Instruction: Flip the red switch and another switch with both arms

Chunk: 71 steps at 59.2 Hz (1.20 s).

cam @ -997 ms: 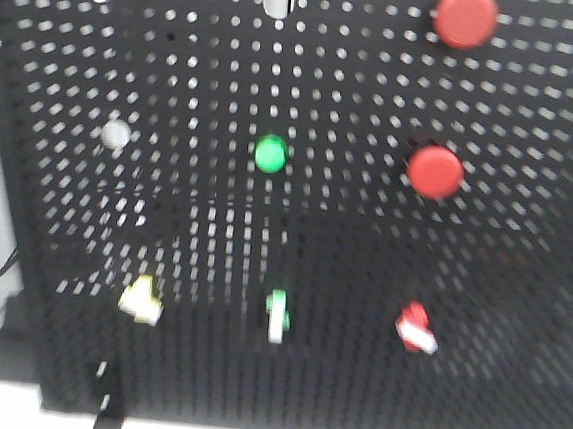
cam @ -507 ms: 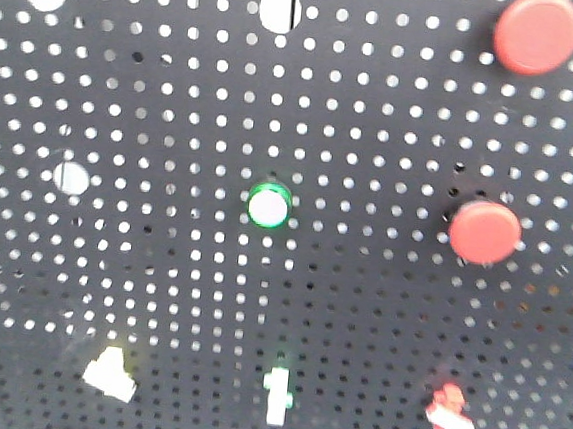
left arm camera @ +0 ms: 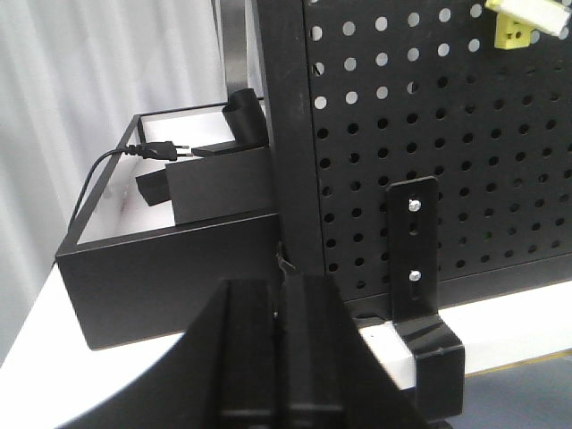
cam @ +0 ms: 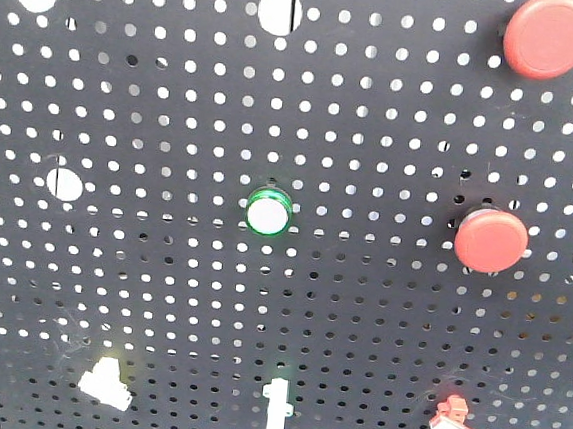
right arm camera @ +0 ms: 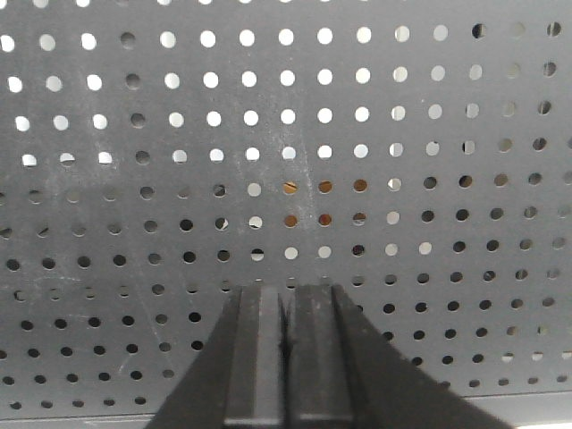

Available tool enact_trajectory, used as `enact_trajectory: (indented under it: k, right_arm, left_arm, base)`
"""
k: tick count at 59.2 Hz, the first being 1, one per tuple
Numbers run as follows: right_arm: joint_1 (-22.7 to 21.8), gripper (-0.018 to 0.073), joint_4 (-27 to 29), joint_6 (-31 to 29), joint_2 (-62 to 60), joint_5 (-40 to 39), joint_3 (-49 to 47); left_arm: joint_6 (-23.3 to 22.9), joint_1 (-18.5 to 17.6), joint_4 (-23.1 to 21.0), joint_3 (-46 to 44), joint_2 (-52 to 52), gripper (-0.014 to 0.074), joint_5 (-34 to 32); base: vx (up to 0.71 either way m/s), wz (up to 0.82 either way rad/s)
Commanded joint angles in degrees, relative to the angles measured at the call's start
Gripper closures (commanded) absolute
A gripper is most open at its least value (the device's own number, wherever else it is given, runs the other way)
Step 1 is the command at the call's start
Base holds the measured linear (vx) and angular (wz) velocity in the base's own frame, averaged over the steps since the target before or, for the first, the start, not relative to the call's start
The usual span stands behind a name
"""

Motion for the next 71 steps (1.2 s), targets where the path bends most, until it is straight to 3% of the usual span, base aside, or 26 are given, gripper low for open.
enact_trajectory:
  k: [1, 10, 13, 18, 22, 29, 37, 44, 54, 61, 71]
  right_arm:
    - [-0.38, 0.0566, -0.46, -0.15, -0.55, -8.80, 0.00]
    - [-0.33, 0.0566, 1.03, 0.91, -0.55, -20.86, -2.30]
    - [-0.33, 0.0566, 0.72, 0.96, -0.55, -19.66, -4.56]
    - [0.03, 0.0566, 0.68, 2.28, 0.23, -11.59, -11.58]
    - [0.03, 0.0566, 0.25, 2.20, 2.91, -3.98, -19.05]
    - [0.03, 0.0566, -2.73, -1.44, 10.78, 5.19, -29.82]
    - [0.03, 0.0566, -2.39, -2.04, 18.72, 6.60, -35.94]
    - [0.03, 0.0566, -2.20, -1.91, 22.97, 5.65, -36.65]
    - [0.03, 0.0566, -1.98, -1.90, 24.68, 6.11, -36.54]
    - [0.03, 0.0566, -1.28, -0.85, 24.68, 6.05, -36.54]
    - [0.03, 0.0566, 0.86, -0.08, 24.68, 6.17, -36.54]
  left_arm:
    - [0.58, 0.28, 0.05, 0.67, 1.05, 0.0594, -5.90]
    - [0.30, 0.28, -0.21, 0.57, 1.05, 0.0594, -13.13]
    - [-0.26, 0.28, -0.93, 0.57, 1.05, 0.0594, -18.60]
    - [-6.20, 0.00, -4.81, -0.17, 1.05, 0.0594, -24.52]
    - [-7.21, 0.00, -4.62, -3.06, 1.41, 0.0594, -22.97]
    - [-6.94, 0.00, 0.02, -13.39, 6.72, 0.0594, -11.73]
    - [-6.94, 0.00, 1.95, -23.67, 16.74, 0.0594, -3.14]
    - [-7.02, 0.00, 1.83, -29.14, 24.67, 0.0594, -3.67]
    - [-7.33, -0.43, 0.73, -30.15, 30.37, 0.0594, -10.85]
    - [-7.33, -4.03, 1.27, -30.20, 35.41, 0.0594, -16.55]
    - [-7.15, -12.92, 1.97, -30.20, 42.42, 0.0594, -20.80]
  base:
    - [0.00, 0.00]
    - [0.00, 0.00]
    - [0.00, 0.00]
    - [0.00, 0.00]
    - [0.00, 0.00]
    - [0.00, 0.00]
    - [0.00, 0.00]
    - [0.00, 0.00]
    - [0.00, 0.00]
    - [0.00, 0.00]
    - [0.00, 0.00]
